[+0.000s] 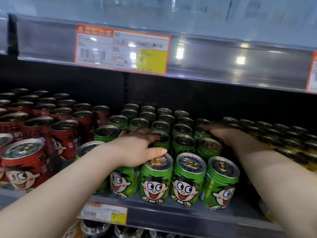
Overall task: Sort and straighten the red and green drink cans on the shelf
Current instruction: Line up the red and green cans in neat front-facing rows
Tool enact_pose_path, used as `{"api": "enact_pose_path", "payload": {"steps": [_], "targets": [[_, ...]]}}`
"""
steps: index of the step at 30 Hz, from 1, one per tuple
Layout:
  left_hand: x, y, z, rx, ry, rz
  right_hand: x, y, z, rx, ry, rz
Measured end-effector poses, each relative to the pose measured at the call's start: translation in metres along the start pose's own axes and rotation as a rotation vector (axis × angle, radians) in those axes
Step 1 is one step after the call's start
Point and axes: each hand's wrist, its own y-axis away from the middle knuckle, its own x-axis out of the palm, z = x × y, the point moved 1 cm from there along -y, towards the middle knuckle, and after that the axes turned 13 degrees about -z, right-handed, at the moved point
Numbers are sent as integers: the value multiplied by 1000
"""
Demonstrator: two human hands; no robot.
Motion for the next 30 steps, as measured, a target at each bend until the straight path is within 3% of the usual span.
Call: {"api": "enact_pose_path", "payload": {"steps": [3,5,9,12,14,17,22,30], "targets": [[0,0,2,8,19,-15,-4,6,5,-181,267,-134],[-1,0,3,21,79,-41,-4,17,12,-285,291,-167],[-12,0,13,48,277,-141,6,56,30,-556,247,-31],[-21,-3,30,28,203,-197,13,82,43,-697,454,149],[-25,-5,47,-16,105,-184,18,87,45,-720,600,156],[-29,-7,71,-92,20,-150,25,95,52,-749,565,122],[-30,-6,86,-158,-69,-168,50,102,68,-801,579,202],[-38,-3,89,-56,81,-87,53,101,81,-731,606,228]]}}
